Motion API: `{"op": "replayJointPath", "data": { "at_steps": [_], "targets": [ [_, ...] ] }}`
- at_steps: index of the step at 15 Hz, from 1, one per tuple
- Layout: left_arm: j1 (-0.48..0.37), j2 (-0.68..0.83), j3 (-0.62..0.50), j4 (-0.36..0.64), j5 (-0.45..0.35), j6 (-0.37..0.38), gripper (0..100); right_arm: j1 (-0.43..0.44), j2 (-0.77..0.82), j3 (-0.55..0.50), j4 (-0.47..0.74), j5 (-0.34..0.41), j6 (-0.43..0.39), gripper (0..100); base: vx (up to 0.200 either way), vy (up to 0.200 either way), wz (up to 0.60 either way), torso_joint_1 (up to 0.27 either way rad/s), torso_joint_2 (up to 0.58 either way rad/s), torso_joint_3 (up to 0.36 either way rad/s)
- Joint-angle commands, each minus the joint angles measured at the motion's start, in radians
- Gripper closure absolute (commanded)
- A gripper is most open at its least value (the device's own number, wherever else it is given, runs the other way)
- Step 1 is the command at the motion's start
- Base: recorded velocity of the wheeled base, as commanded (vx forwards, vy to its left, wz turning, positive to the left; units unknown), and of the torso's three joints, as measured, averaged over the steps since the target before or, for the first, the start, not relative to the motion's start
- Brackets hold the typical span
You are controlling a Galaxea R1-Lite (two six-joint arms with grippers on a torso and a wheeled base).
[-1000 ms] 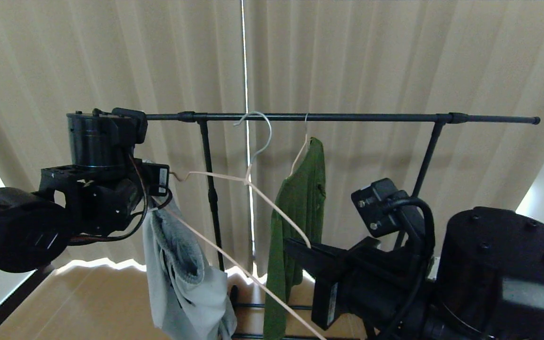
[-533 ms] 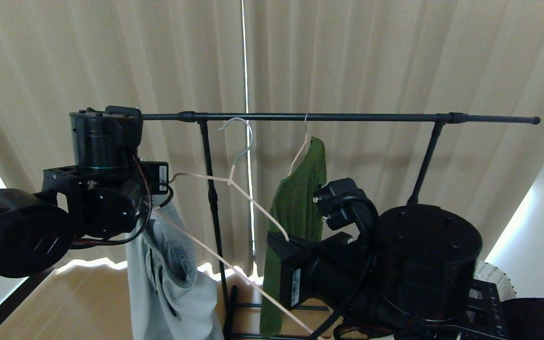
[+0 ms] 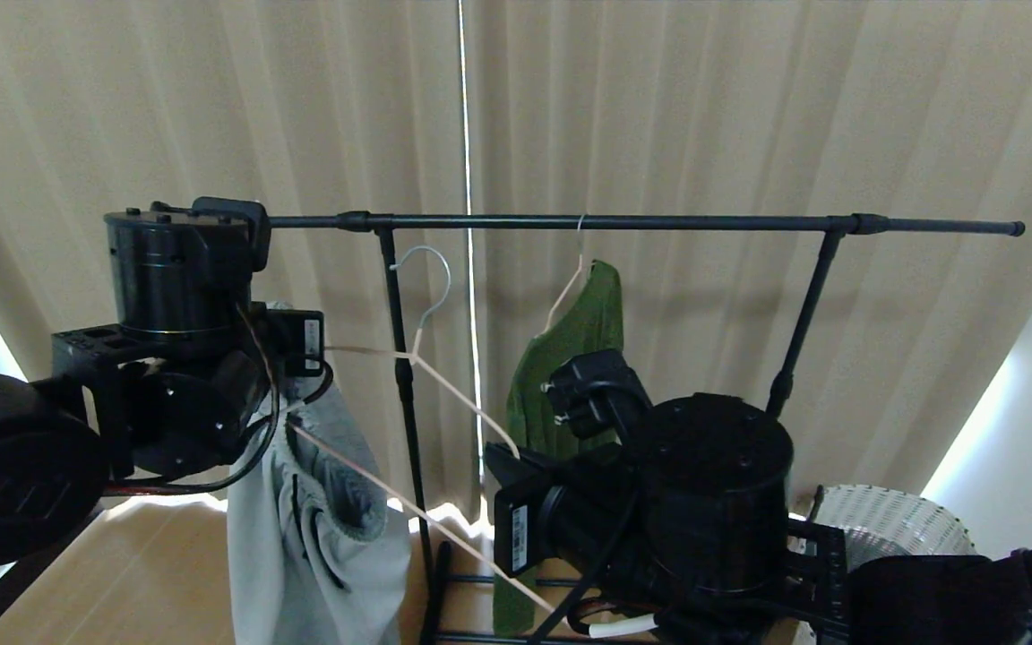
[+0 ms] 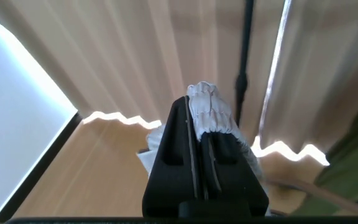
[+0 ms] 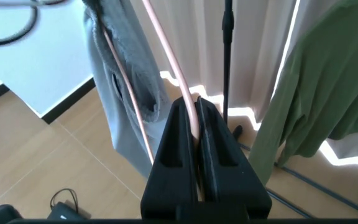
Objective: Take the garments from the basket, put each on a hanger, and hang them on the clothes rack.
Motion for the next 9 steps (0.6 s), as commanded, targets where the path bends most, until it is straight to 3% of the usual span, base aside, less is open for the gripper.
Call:
{"op": "replayJointPath", "data": {
  "at_steps": [1,6,9],
  "targets": [
    [-0.036,-0.041,0.003,0.001,0.000,0.000,100,0.000,0.036,-0.016,-0.001,0.002,0.000,100,0.000,0.000,0.00,0.000,0.00,0.000],
    [-0.107,-0.059,0.030,0.002,0.000,0.000,100,-0.009,0.044,-0.028,-0.001,0.000,0.000,100,0.000,0.000,0.00,0.000,0.00,0.000],
    [-0.198,-0.138,0.051,0.030,-0.003,0.011,100,-0.051,0.039,-0.030,-0.002,0.002,0.000,100,0.000,0.000,0.00,0.000,0.00,0.000]
  ]
}}
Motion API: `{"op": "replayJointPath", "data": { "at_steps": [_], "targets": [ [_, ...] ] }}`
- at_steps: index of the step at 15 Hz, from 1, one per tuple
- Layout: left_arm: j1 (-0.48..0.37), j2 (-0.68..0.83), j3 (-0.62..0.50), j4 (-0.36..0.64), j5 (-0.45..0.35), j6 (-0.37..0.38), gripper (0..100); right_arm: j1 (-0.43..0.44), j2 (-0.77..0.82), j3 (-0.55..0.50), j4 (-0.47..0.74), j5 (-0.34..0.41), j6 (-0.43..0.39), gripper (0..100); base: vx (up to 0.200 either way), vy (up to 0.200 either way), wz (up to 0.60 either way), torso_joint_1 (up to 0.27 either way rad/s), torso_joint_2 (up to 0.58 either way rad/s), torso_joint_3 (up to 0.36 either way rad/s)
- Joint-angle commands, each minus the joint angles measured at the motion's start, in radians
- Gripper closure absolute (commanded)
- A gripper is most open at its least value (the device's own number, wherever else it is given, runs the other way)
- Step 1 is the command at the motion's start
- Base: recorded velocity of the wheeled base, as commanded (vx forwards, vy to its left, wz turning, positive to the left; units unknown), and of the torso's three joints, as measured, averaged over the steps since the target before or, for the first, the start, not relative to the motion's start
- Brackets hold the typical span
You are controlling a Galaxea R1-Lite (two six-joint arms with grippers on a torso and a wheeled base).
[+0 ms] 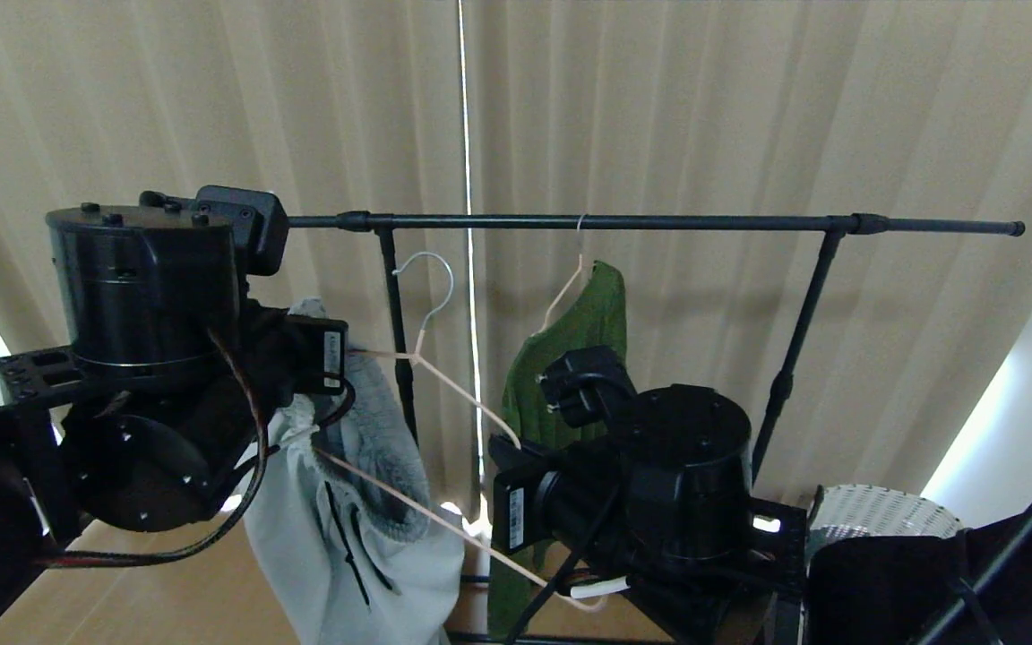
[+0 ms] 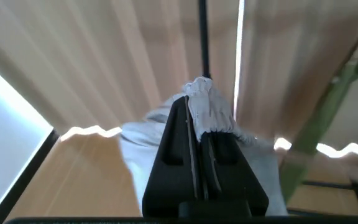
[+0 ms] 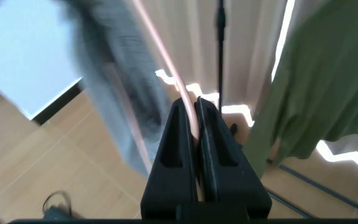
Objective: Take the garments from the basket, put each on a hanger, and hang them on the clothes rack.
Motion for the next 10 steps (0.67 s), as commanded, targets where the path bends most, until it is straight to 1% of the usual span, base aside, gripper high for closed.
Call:
{"op": "replayJointPath", "data": {
  "at_steps": [1,3,5,6,7,8,10],
  "targets": [
    [-0.100,-0.061,0.030,0.011,-0.010,0.001,100,-0.017,-0.009,-0.001,-0.002,0.000,0.000,100,0.000,0.000,0.00,0.000,0.00,0.000],
    [-0.163,-0.068,0.065,0.011,-0.022,0.003,100,-0.024,-0.025,-0.005,-0.002,0.000,0.000,100,0.000,0.000,0.00,0.000,0.00,0.000],
    [-0.194,-0.067,0.068,0.008,-0.065,-0.005,100,-0.025,-0.034,-0.004,-0.002,0.000,0.000,100,0.000,0.000,0.00,0.000,0.00,0.000],
    [-0.198,-0.073,0.070,0.008,-0.123,-0.007,100,-0.024,-0.035,-0.002,-0.002,-0.001,0.000,100,0.000,0.000,0.00,0.000,0.00,0.000],
    [-0.197,-0.110,0.090,0.011,-0.223,0.003,100,-0.030,-0.046,-0.001,-0.002,-0.001,0.000,100,0.000,0.000,0.00,0.000,0.00,0.000],
    [-0.197,-0.121,0.105,0.011,-0.252,0.003,100,-0.037,-0.055,0.001,-0.002,-0.001,0.000,100,0.000,0.000,0.00,0.000,0.00,0.000],
    [-0.183,-0.134,0.156,0.009,-0.277,0.003,100,-0.056,-0.088,0.004,-0.002,-0.001,0.000,100,0.000,0.000,0.00,0.000,0.00,0.000]
  ]
}}
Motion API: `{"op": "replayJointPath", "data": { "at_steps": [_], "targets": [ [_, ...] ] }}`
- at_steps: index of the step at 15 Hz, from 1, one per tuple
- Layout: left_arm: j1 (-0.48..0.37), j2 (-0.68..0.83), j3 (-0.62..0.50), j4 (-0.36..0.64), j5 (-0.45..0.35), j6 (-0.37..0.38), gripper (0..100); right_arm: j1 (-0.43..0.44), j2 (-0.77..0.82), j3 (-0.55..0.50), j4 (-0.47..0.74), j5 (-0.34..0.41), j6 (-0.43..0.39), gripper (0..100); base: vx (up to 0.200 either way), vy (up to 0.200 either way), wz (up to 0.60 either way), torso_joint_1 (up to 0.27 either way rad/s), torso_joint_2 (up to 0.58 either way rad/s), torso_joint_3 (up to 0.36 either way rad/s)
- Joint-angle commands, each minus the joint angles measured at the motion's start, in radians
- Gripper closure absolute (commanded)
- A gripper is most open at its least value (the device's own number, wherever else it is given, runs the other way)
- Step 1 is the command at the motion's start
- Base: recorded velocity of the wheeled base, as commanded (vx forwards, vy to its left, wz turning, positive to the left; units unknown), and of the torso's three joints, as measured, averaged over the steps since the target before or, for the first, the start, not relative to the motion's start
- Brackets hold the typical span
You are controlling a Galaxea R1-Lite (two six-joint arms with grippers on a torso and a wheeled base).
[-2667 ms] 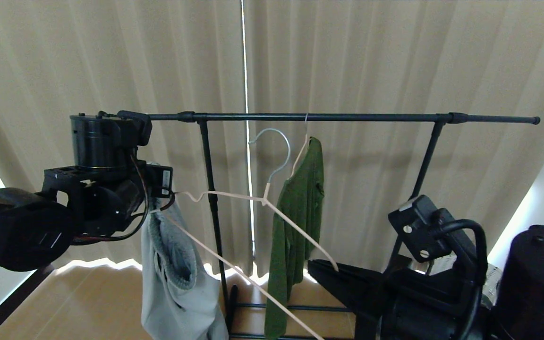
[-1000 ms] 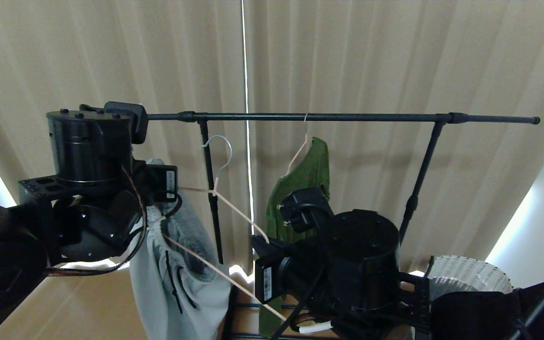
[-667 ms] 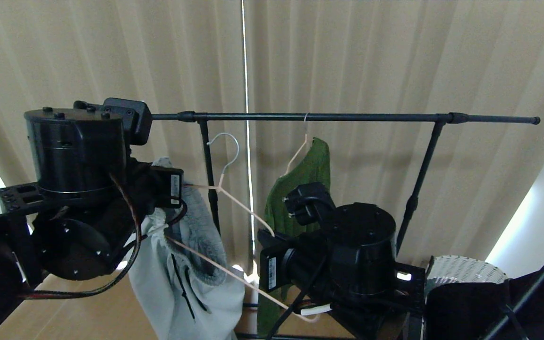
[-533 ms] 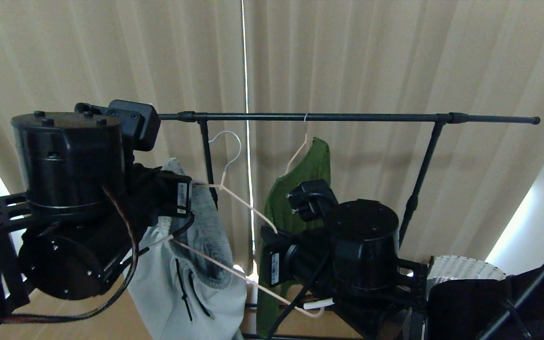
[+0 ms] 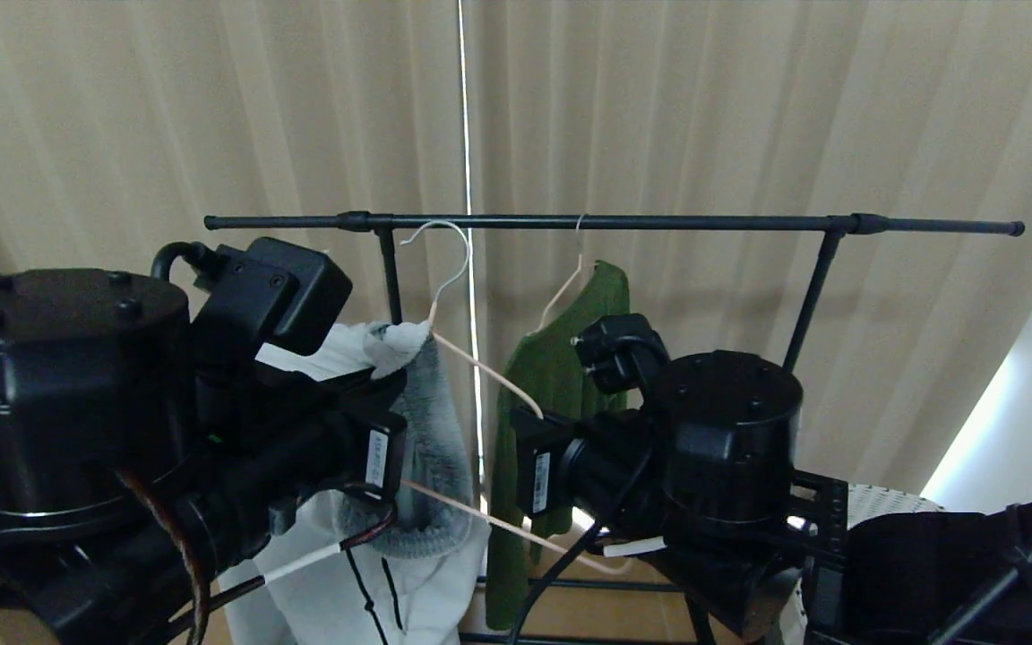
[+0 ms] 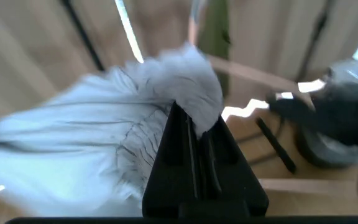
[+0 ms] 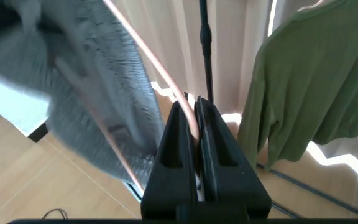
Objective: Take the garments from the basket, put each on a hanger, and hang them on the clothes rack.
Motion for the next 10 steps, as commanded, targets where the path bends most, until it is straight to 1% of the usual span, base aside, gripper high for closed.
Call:
{"op": "replayJointPath", "data": {
  "at_steps": [1,2,3,4,7,10],
  "targets": [
    [0.009,-0.024,0.051,-0.003,-0.016,0.000,100,-0.017,-0.047,0.002,-0.002,0.001,0.001,100,0.000,0.000,0.00,0.000,0.00,0.000],
    [0.008,-0.026,0.063,-0.005,-0.037,0.000,100,-0.017,-0.061,0.007,0.000,0.004,0.001,100,0.000,0.000,0.00,0.000,0.00,0.000],
    [0.009,-0.027,0.068,-0.003,-0.089,-0.003,100,-0.017,-0.076,0.013,-0.002,0.005,0.001,100,0.000,0.000,0.00,0.000,0.00,0.000],
    [0.009,-0.026,0.063,-0.003,-0.114,-0.003,100,-0.017,-0.085,0.014,0.000,0.007,0.001,100,0.000,0.000,0.00,0.000,0.00,0.000],
    [0.009,-0.018,0.068,-0.003,-0.128,-0.008,100,-0.017,-0.118,0.043,-0.002,0.007,0.001,100,0.000,0.000,0.00,0.000,0.00,0.000],
    [0.009,-0.023,0.077,-0.005,-0.129,-0.010,100,-0.017,-0.133,0.045,-0.017,0.007,-0.006,100,0.000,0.000,0.00,0.000,0.00,0.000]
  ]
}}
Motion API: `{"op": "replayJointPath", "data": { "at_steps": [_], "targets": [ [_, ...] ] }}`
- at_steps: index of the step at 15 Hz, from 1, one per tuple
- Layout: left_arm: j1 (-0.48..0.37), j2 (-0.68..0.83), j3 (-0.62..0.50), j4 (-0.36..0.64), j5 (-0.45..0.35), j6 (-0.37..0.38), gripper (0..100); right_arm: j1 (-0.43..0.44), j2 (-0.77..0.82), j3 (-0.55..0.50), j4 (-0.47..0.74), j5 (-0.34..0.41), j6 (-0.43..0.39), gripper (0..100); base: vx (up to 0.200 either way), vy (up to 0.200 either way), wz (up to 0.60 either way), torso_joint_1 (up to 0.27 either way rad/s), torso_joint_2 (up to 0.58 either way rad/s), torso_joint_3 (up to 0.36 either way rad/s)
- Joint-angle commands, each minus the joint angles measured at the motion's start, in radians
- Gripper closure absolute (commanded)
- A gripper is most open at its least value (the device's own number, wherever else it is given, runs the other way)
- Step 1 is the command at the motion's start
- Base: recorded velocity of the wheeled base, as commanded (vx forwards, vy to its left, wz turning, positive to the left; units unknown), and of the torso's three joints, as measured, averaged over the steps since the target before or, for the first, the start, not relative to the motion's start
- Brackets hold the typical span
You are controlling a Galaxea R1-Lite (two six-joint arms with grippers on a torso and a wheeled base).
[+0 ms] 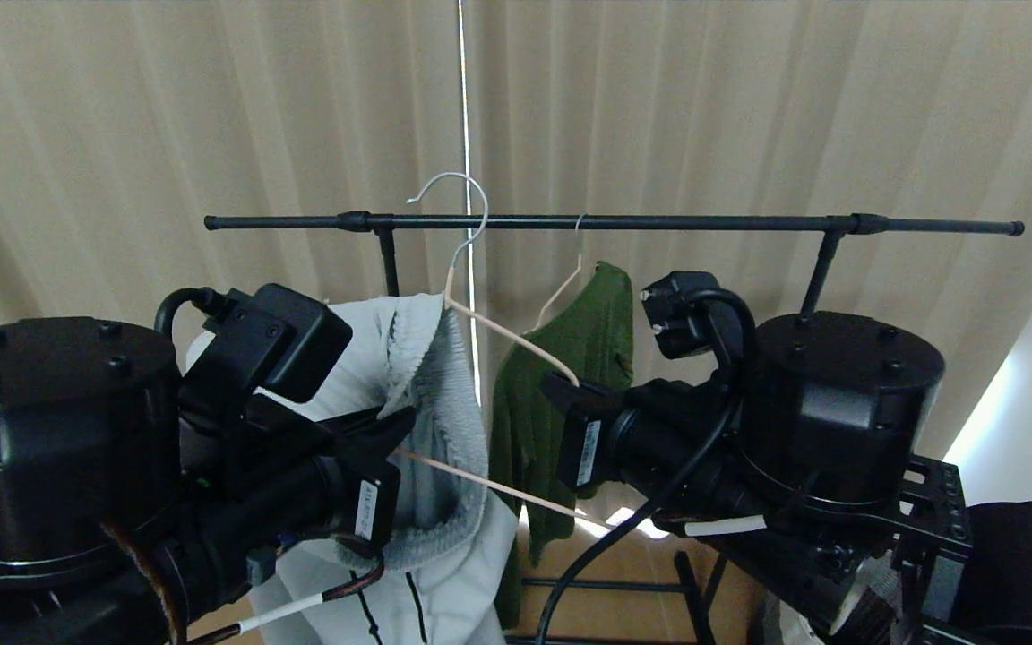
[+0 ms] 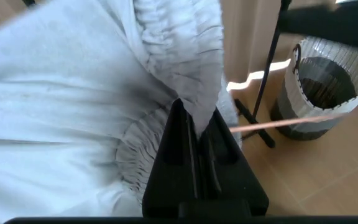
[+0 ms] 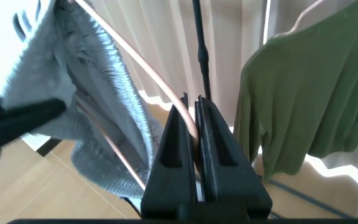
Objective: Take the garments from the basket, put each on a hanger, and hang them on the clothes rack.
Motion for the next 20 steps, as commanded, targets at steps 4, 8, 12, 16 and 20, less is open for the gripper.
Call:
{"op": "replayJointPath", "data": {
  "at_steps": [4,8,12,16,20],
  "targets": [
    [0.000,-0.002,0.023,0.002,-0.029,0.002,100,0.002,-0.016,0.033,-0.076,0.001,-0.019,100,0.000,0.000,0.00,0.000,0.00,0.000],
    [0.000,-0.031,0.019,0.000,-0.098,0.002,0,0.001,-0.028,0.056,-0.117,0.003,-0.066,100,0.000,0.000,0.00,0.000,0.00,0.000],
    [0.001,-0.129,0.043,0.000,-0.156,0.002,0,-0.027,-0.037,0.093,-0.186,0.003,-0.141,100,0.000,0.000,0.00,0.000,0.00,0.000],
    [0.023,-0.206,0.077,0.002,-0.156,0.019,0,-0.117,-0.057,0.103,-0.202,0.006,-0.186,100,0.000,0.000,0.00,0.000,0.00,0.000],
    [0.104,-0.217,0.073,0.003,-0.154,0.099,0,-0.173,-0.134,0.177,-0.202,0.076,-0.244,100,0.000,0.000,0.00,0.000,0.00,0.000]
  ]
}}
